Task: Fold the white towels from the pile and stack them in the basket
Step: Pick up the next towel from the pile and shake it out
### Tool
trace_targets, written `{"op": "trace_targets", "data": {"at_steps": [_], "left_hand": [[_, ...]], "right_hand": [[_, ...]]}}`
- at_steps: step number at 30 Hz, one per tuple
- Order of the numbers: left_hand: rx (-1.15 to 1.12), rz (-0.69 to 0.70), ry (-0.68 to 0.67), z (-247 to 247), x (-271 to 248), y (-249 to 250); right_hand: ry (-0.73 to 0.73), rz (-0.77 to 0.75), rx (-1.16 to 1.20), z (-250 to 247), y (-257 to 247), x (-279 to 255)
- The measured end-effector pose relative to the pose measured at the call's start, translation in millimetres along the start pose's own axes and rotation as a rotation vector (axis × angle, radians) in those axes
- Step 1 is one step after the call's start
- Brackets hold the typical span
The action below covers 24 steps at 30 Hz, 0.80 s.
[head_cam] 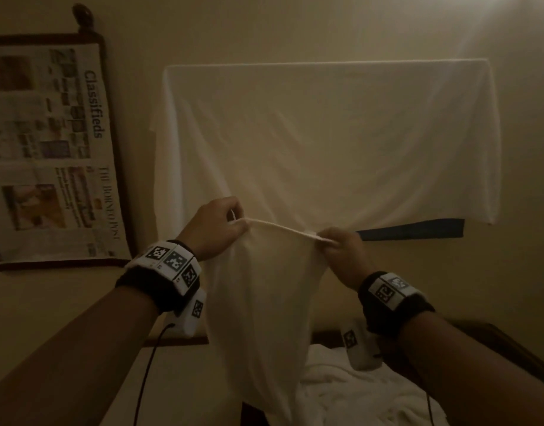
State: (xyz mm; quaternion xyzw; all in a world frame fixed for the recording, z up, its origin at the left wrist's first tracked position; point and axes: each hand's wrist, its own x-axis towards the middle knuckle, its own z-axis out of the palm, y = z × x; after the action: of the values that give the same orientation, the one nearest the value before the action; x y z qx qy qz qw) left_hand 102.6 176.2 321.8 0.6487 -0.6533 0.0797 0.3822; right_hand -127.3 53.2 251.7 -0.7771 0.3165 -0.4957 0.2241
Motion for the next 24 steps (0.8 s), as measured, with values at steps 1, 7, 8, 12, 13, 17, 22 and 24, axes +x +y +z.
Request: {"op": "trace_targets", "data": {"at_steps": [1, 7, 8, 12, 13, 17, 22, 24], "left_hand": [[-0.011, -0.027, -0.068, 5, -1, -2], [-0.321, -0.062, -0.380, 47, 5, 22], [-0.383, -0.029, -0.386, 55, 9, 28], [-0.414, 0.056, -0.220, 73, 30, 46], [-0.403, 0.045, -0.201, 77, 37, 50], [-0.354, 0.060, -0.165, 90, 65, 72], [-0.327, 0.050, -0.105, 103, 87, 84], [-0.284, 0.055, -0.203, 107, 90, 86]], "right_hand": [[0.062, 0.008, 0.101, -5, -2, 6], [0.002, -0.198, 0.063, -14, -32, 31], [-0.042, -0.215, 0.063, -15, -33, 33], [-0.055, -0.226, 0.104, -24, -13, 40], [-0.034, -0.239, 0.111, -27, -6, 41], [-0.089, -0.198, 0.295, -35, 20, 37], [-0.175, -0.023, 0.254, -40, 75, 46], [-0.124, -0.036, 0.278, -49, 79, 60]]}}
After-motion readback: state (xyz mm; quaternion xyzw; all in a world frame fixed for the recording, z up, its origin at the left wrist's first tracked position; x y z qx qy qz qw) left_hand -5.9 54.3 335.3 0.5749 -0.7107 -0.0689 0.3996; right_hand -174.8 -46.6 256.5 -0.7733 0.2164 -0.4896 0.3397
